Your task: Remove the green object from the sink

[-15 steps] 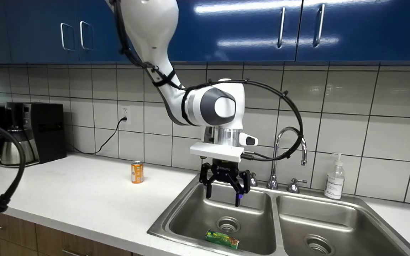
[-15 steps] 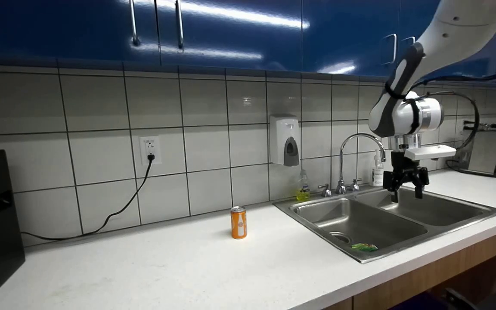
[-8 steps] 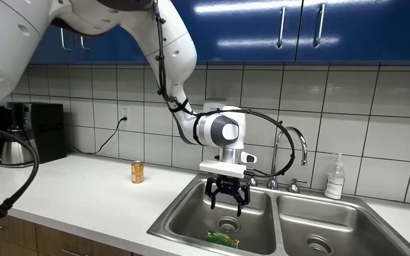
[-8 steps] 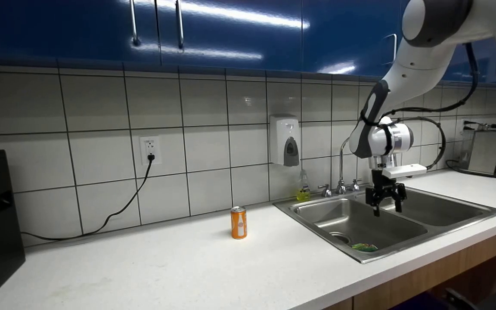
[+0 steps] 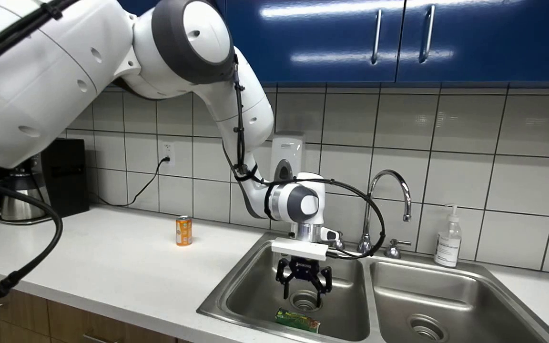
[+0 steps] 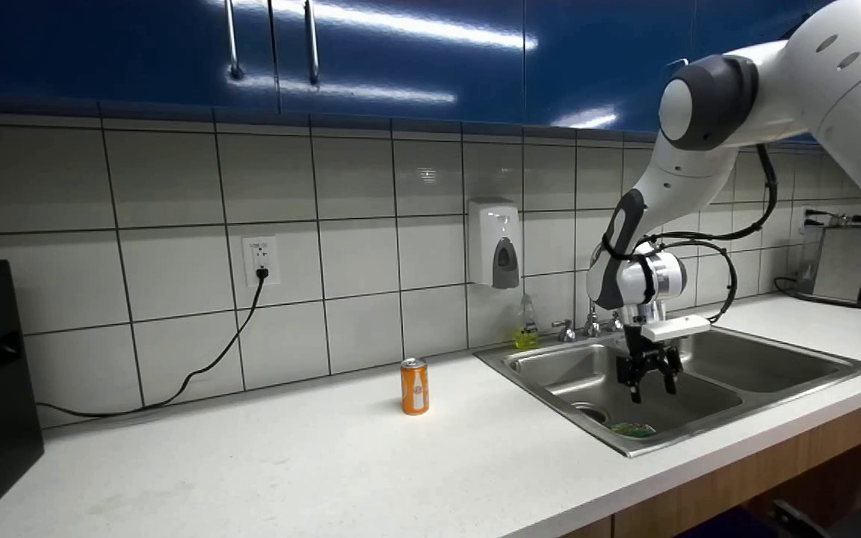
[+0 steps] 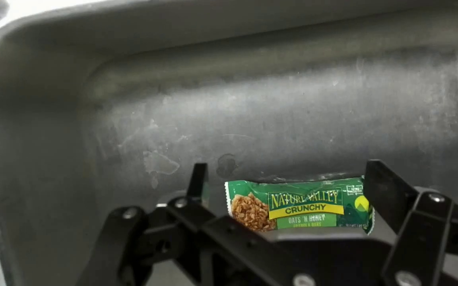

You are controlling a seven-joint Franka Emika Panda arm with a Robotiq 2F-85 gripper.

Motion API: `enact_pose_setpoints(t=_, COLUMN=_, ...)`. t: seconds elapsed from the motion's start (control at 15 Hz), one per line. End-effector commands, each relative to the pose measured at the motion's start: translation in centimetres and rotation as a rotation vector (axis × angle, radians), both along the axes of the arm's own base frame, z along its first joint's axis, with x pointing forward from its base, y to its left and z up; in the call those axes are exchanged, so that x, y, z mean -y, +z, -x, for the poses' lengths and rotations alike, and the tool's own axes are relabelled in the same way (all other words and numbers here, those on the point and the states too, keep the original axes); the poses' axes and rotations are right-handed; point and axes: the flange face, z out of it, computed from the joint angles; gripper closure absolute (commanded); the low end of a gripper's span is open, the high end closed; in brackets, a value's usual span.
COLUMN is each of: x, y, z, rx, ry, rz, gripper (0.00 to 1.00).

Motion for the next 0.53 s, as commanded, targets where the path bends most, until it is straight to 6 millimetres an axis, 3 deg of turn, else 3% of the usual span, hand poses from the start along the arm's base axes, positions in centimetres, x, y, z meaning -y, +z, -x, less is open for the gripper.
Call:
enact_pose_setpoints(t=0.0, x=0.12, y=-2.05, z=-1.98, rx=-0.021, ry=0.008, rz=0.011, gripper=0.00)
enact_pose_setpoints(t=0.13, x=-0.26, y=-2.07, z=-1.16, rx=-0.013, ry=0.018, rz=0.002, gripper=0.00)
enact_pose_setpoints(t=0.47, x=-0.23, y=-2.47, z=-1.89, rx=-0.010, ry=0.025, rz=0.005, gripper=0.00)
